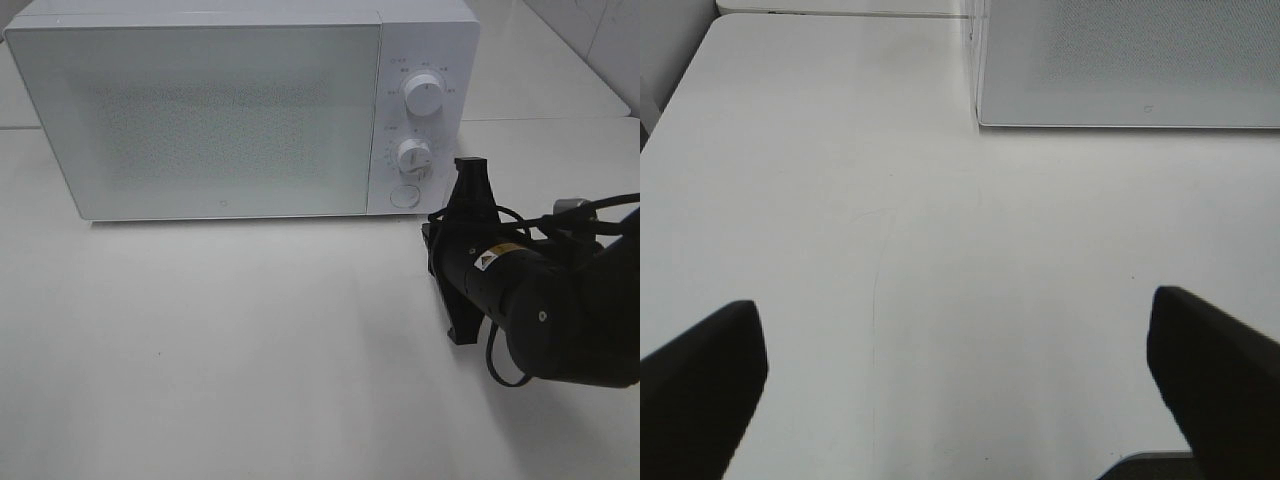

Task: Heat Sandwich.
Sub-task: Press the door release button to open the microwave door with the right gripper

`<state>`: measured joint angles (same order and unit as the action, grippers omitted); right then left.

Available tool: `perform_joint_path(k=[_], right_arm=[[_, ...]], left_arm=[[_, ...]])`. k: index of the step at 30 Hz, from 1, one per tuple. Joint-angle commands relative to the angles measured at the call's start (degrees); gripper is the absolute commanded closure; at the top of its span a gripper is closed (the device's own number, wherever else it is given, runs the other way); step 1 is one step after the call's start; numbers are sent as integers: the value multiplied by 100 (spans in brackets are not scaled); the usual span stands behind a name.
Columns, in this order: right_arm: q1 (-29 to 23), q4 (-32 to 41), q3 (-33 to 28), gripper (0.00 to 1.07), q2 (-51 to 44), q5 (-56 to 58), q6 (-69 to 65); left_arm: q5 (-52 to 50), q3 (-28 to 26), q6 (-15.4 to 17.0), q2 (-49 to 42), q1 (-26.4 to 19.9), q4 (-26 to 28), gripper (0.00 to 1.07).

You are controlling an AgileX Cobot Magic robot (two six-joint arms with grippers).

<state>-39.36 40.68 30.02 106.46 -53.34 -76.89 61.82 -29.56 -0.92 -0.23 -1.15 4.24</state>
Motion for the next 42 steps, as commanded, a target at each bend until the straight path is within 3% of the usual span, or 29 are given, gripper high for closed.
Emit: perform_joint_path(k=[1, 20, 30, 42], right_arm=[[155, -304, 229, 107, 166, 109, -46], [745, -653, 1283, 107, 837, 504, 57], [745, -716, 1770, 107, 1266, 561, -11], [1003, -688, 1914, 107, 1306, 521, 63]], left_arm=[[-52, 6, 0, -115, -11, 57, 9], [-52, 6, 0, -115, -11, 57, 9], [-52, 6, 0, -115, -11, 57, 9], [-52, 6, 0, -115, -11, 57, 9]])
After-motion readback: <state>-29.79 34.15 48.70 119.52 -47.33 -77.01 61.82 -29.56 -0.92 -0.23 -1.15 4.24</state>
